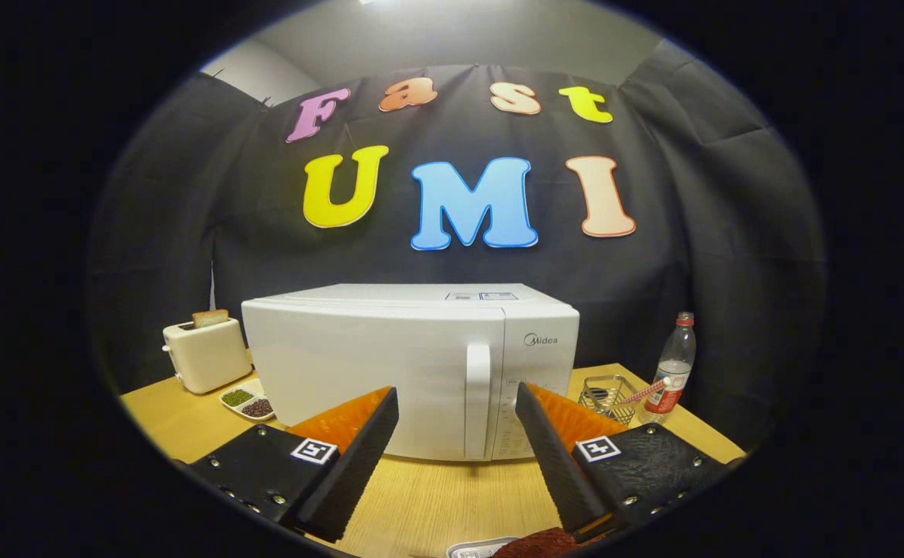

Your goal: Open the microwave, put the food inside, and close the microwave door.

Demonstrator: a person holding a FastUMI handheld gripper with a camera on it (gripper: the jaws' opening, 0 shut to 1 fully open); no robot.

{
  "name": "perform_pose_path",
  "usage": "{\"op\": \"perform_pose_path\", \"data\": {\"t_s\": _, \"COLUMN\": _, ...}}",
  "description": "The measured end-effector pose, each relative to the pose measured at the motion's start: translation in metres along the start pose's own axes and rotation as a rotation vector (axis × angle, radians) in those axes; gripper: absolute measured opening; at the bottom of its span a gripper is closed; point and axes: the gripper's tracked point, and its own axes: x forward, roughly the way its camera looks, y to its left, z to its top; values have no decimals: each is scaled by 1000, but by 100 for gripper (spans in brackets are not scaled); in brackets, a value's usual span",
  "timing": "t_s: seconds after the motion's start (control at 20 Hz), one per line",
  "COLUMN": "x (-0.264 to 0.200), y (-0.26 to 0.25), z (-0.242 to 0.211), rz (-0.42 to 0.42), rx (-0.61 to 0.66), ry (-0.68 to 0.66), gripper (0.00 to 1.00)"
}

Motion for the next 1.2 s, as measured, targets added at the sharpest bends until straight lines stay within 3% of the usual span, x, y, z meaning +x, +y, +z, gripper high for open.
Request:
{"op": "perform_pose_path", "data": {"t_s": 0.25, "x": 33, "y": -8, "z": -20, "rz": -44, "rx": 5, "ry": 24, "gripper": 96}}
{"op": "perform_pose_path", "data": {"t_s": 0.45, "x": 55, "y": -10, "z": -27, "rz": -63, "rx": -8, "ry": 15, "gripper": 88}}
{"op": "perform_pose_path", "data": {"t_s": 0.5, "x": 60, "y": -9, "z": -26, "rz": -61, "rx": -5, "ry": 8, "gripper": 83}}
{"op": "perform_pose_path", "data": {"t_s": 0.6, "x": 69, "y": -19, "z": -34, "rz": -100, "rx": -5, "ry": 33, "gripper": 65}}
{"op": "perform_pose_path", "data": {"t_s": 0.65, "x": 73, "y": -20, "z": -34, "rz": -104, "rx": 11, "ry": 38, "gripper": 45}}
{"op": "perform_pose_path", "data": {"t_s": 0.75, "x": 76, "y": -14, "z": -36, "rz": -95, "rx": 40, "ry": 55, "gripper": 33}}
{"op": "perform_pose_path", "data": {"t_s": 0.85, "x": 80, "y": -15, "z": -37, "rz": -113, "rx": -13, "ry": 58, "gripper": 33}}
{"op": "perform_pose_path", "data": {"t_s": 0.9, "x": 73, "y": -17, "z": -32, "rz": -113, "rx": -25, "ry": 56, "gripper": 27}}
{"op": "perform_pose_path", "data": {"t_s": 0.95, "x": 72, "y": -17, "z": -35, "rz": -111, "rx": -10, "ry": 72, "gripper": 27}}
{"op": "perform_pose_path", "data": {"t_s": 1.0, "x": 71, "y": -15, "z": -37, "rz": -103, "rx": 29, "ry": 84, "gripper": 19}}
{"op": "perform_pose_path", "data": {"t_s": 1.15, "x": 68, "y": -13, "z": -37, "rz": -73, "rx": 90, "ry": 107, "gripper": 19}}
{"op": "perform_pose_path", "data": {"t_s": 1.2, "x": 64, "y": -11, "z": -39, "rz": -63, "rx": 84, "ry": 108, "gripper": 11}}
